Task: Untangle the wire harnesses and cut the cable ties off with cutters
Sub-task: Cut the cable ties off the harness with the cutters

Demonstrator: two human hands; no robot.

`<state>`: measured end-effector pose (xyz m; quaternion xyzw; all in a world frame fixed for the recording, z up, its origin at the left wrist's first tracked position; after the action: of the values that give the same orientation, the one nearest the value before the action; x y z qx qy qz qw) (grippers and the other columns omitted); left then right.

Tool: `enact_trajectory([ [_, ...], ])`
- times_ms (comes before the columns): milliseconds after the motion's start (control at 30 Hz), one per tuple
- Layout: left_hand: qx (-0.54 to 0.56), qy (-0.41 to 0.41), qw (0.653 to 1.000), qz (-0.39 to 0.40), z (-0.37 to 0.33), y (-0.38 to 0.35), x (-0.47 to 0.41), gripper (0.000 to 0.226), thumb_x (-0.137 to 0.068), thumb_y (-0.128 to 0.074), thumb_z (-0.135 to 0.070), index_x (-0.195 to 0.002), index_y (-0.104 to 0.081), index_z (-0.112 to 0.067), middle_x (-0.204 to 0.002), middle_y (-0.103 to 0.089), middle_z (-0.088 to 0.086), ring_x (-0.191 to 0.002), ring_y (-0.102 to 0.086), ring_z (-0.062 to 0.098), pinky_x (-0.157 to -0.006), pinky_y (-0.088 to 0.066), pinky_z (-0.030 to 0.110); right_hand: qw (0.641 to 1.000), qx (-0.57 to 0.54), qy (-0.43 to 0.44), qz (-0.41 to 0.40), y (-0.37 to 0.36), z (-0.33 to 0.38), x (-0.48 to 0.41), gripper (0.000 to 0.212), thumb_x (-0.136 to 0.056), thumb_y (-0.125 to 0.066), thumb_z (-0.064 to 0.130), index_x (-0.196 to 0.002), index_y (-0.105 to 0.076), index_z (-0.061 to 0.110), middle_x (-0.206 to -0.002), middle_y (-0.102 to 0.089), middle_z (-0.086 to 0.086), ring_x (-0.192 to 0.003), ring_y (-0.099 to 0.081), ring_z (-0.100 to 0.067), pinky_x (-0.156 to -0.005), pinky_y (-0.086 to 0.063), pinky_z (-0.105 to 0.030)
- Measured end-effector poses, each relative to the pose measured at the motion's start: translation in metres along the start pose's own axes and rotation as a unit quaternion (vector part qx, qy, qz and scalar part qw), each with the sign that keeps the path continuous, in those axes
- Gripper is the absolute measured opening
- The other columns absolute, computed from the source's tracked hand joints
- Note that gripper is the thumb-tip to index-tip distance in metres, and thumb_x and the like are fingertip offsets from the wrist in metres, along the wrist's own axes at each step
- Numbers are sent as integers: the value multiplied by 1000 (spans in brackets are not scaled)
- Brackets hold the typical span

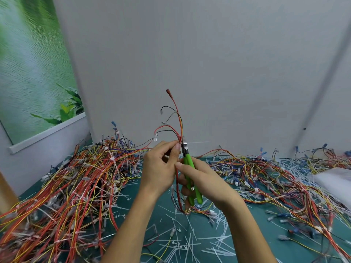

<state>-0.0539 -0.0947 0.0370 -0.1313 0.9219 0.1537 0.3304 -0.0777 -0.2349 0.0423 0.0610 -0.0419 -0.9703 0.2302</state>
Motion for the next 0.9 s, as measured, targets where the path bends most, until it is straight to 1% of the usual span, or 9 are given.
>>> enact_trajectory([
  [67, -1, -2, 1000, 2, 0, 1, 0, 22, -101, -60, -27, -113, -76, -17, -94, -72, -7, -88, -68, 13, -76, -58, 38, 1000, 6, 3, -1, -1, 0, -1, 18, -97, -59, 37, -94, -59, 19, -74, -46, -4, -60, -48, -17, -55, -45, -31],
  [133, -13, -10, 1000, 4, 0, 2, -1, 22, -102, -59, -27, -113, -75, -17, -94, -72, -8, -89, -67, 12, -76, -58, 35, 1000, 10, 4, -4, -1, 0, -1, 16, -101, -57, 31, -97, -60, 15, -71, -46, -1, -59, -47, -16, -54, -45, -30],
  [267, -21, -14, 1000, -5, 1, 3, -1, 23, -102, -59, -28, -115, -75, -16, -97, -72, -10, -91, -68, 8, -77, -59, 32, 999, 29, 3, -13, 0, 0, 1, 22, -106, -49, 16, -108, -51, -5, -65, -42, 3, -54, -40, -14, -46, -41, -26],
  [367, -22, -18, 1000, -9, 2, 2, -1, 23, -102, -59, -28, -115, -75, -16, -95, -71, -10, -90, -68, 9, -76, -59, 32, 999, 32, 6, -14, -1, 3, 1, 21, -106, -45, 11, -110, -47, -10, -65, -39, 1, -53, -36, -13, -46, -37, -25],
  [533, -27, -23, 999, -10, 1, 0, -1, 23, -102, -59, -28, -113, -75, -16, -92, -70, -11, -86, -67, 10, -71, -58, 31, 999, 38, 2, -13, 0, 4, 2, 19, -105, -45, 11, -109, -49, -8, -67, -40, -1, -52, -38, -14, -45, -40, -27],
  [633, -35, -29, 999, -6, 0, 0, -1, 22, -102, -59, -27, -113, -75, -16, -90, -68, -13, -83, -66, 9, -69, -56, 26, 1000, 22, -2, -5, 1, 3, 2, 14, -104, -50, 12, -107, -55, -1, -63, -43, 3, -51, -41, -12, -45, -42, -26],
  [700, -40, -34, 999, -2, -1, -1, 0, 23, -102, -59, -27, -114, -75, -15, -91, -67, -12, -85, -66, 8, -71, -55, 25, 1000, 6, -2, 1, 2, 1, 1, 10, -103, -52, 11, -107, -57, 3, -63, -44, 6, -53, -43, -9, -48, -41, -24],
  [800, -45, -43, 998, 5, -2, 0, 0, 23, -103, -58, -26, -114, -74, -14, -94, -68, -10, -88, -66, 8, -73, -53, 22, 1000, 5, -6, -2, 2, -2, -2, 15, -101, -54, 12, -112, -59, 3, -72, -44, 0, -63, -43, -12, -54, -41, -27],
  [900, -47, -47, 998, 8, -2, 1, -1, 24, -103, -58, -26, -114, -74, -13, -93, -68, -10, -89, -66, 9, -73, -51, 18, 1000, 3, -5, -1, 2, -3, -3, 23, -96, -58, 18, -113, -59, 4, -72, -45, 0, -64, -44, -12, -55, -42, -27],
])
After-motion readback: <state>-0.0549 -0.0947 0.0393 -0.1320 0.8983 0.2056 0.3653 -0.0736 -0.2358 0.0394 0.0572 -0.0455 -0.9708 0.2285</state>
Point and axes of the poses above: each hand's wrist, its own x-axis away from the middle knuckle, its own y-axis out of the back of the hand, z = x × y, the point moved 2 cm from there along -x, towards the middle knuckle
